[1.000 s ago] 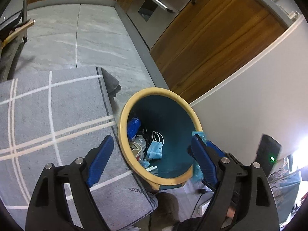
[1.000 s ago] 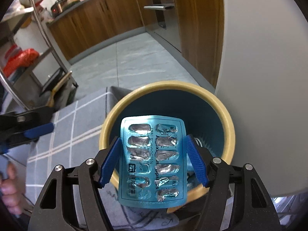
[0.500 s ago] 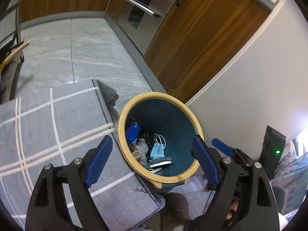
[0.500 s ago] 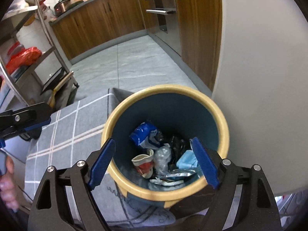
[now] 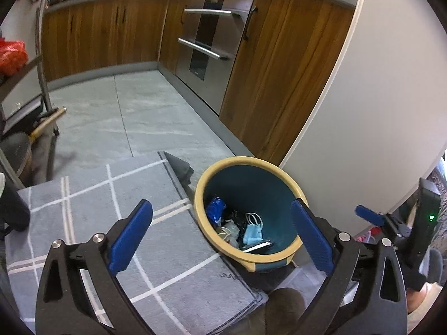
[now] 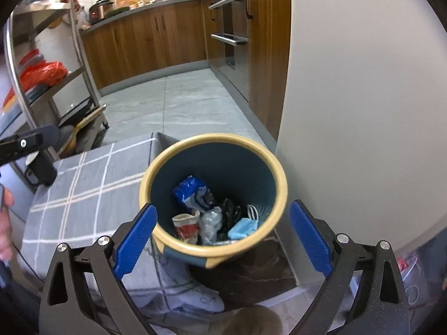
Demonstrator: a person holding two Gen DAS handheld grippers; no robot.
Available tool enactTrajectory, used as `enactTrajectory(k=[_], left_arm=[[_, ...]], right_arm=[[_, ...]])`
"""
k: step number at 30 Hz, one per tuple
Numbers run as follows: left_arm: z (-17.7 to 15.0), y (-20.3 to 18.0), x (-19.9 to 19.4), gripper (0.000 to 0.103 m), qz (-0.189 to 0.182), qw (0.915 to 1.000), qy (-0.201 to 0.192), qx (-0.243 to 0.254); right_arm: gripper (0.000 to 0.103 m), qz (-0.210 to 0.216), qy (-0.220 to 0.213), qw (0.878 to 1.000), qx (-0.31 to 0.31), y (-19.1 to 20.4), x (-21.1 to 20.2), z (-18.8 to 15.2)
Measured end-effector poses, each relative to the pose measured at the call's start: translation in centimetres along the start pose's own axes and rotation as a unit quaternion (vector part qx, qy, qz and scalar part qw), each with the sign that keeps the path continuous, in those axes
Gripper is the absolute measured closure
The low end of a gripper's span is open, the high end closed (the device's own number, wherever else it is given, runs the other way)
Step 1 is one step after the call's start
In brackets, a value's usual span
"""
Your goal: Collect trash
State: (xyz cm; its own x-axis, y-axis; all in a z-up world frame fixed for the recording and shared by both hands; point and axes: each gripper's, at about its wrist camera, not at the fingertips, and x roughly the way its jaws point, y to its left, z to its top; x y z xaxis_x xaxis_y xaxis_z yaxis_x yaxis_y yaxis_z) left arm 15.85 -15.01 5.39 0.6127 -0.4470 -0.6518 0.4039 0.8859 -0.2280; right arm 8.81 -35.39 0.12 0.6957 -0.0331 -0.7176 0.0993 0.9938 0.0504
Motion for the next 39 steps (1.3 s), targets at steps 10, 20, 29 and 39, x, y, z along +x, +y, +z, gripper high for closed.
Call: enactTrajectory(k=[10, 20, 29, 39], left_arm=[[-3.3, -3.6, -1.7, 0.006, 0.032, 0.9973, -0.021, 0.063], [-5.6, -4.7, -3.3, 0.006, 0.063, 0.9953, -0.042, 0.061], [-5.8, -4.7, -2.4, 0.006, 0.068, 0.9955, -0.033, 0.057], [-5.9, -4.8, -1.9, 0.006, 0.067, 0.9958, -0.028, 0.056]], right_arm=[[0.005, 0.003, -0.042, 0.999, -0.019, -0.2, -3.7, -1.3], [0.005, 0.003, -0.083, 0.996, -0.015, -0.5, -6.6, -2.2], [0.005, 0.013, -0.082, 0.997, -0.001, -0.8, -6.3, -1.9], [0.005, 0.017, -0.08, 0.997, 0.001, -0.6, -6.1, -1.8]])
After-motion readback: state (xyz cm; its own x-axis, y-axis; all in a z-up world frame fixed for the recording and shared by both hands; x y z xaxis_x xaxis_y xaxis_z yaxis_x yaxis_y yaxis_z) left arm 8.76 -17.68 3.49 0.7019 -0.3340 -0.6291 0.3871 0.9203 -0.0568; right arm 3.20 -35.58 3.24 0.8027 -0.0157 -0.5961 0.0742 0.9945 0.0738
